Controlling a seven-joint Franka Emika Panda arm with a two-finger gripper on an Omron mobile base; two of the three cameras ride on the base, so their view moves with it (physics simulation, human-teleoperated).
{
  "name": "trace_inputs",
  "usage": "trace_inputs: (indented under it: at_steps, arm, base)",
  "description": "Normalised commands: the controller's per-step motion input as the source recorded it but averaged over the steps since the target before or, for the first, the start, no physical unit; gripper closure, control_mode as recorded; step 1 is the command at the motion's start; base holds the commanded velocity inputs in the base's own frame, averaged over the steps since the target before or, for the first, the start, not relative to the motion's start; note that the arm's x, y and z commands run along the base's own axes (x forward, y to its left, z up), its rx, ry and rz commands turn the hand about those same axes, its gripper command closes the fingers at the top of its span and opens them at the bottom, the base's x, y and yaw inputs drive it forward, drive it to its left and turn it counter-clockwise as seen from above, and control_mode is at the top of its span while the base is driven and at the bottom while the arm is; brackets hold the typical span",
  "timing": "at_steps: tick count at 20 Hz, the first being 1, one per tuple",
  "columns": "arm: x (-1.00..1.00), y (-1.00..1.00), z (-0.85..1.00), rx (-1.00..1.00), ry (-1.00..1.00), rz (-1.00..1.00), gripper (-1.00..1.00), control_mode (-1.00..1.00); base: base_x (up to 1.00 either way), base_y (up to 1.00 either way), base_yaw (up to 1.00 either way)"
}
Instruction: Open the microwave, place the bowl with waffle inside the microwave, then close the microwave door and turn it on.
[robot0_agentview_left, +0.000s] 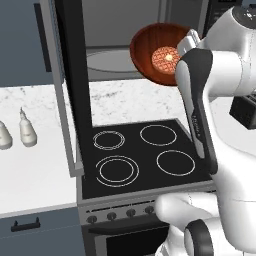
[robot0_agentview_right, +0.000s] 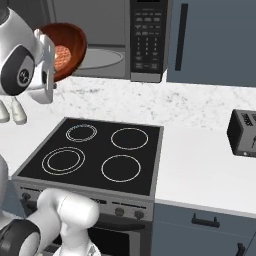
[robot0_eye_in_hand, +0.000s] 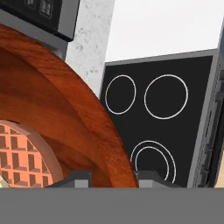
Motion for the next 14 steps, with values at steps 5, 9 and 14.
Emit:
trace_inputs:
  at_steps: [5,9,14]
  arm:
    - [0.59,0.09,0.41,0.01,0.06,0.02,1.00,-1.00]
    - [0.76,0.29,0.00,0.00,0.00,0.05,1.00,-1.00]
    - [0.82,0.12,-0.14,0.03,0.03,0.04,1.00,-1.00]
  base:
    - [0.00,0.00,0.00]
    - [0.00,0.00,0.00]
    - [0.00,0.00,0.00]
